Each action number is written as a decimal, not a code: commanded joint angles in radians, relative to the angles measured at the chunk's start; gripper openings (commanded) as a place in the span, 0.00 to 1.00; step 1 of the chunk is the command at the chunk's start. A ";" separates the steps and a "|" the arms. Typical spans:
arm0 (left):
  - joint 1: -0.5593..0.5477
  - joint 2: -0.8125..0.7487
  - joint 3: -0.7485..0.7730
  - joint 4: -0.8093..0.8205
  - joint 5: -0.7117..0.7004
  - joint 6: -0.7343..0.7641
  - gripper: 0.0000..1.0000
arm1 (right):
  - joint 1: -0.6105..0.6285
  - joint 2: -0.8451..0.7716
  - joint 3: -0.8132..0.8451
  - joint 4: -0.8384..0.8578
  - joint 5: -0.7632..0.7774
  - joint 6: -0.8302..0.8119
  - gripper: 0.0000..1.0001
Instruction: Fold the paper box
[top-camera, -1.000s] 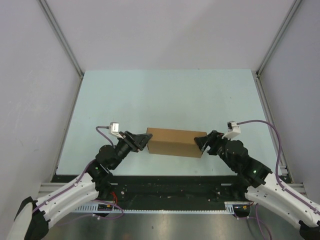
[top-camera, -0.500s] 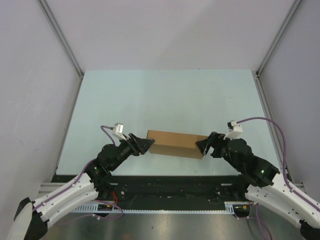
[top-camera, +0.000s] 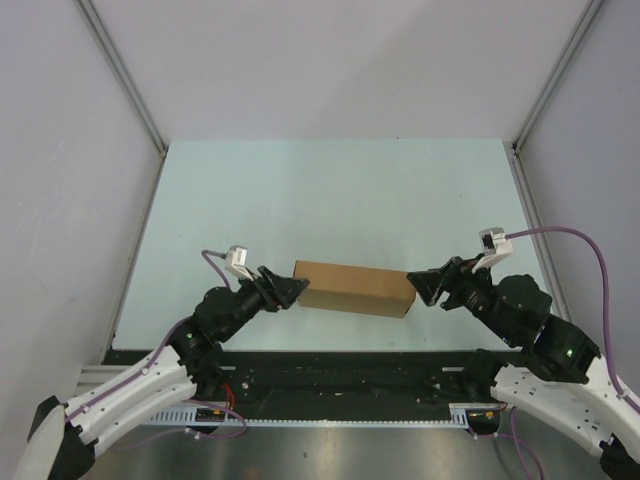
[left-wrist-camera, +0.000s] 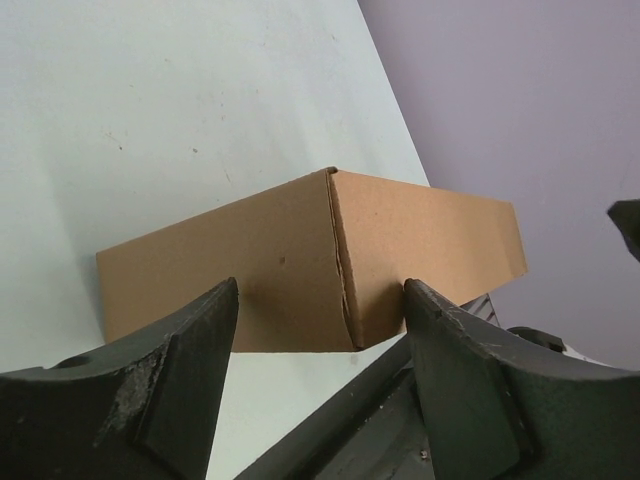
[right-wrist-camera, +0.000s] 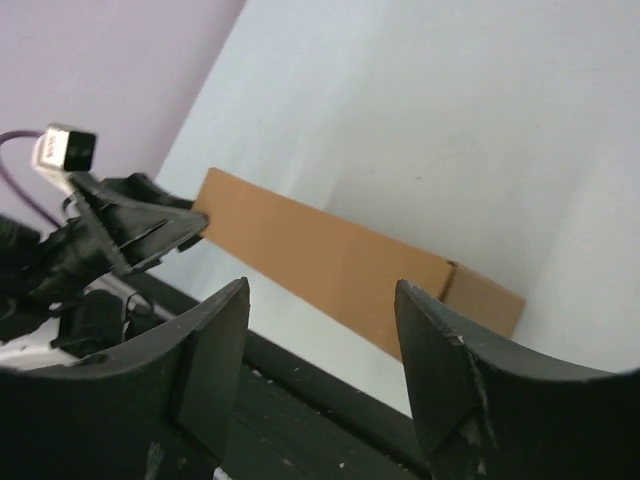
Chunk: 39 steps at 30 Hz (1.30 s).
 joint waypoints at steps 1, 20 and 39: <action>-0.007 0.018 0.058 -0.064 -0.017 0.037 0.73 | 0.009 0.050 0.052 0.023 -0.166 -0.081 0.60; 0.042 0.057 0.107 -0.031 0.001 0.066 0.80 | 0.069 0.018 -0.012 -0.107 -0.047 0.013 0.74; 0.236 0.044 0.232 -0.055 0.152 0.100 0.95 | 0.319 -0.031 -0.008 -0.104 0.377 0.211 1.00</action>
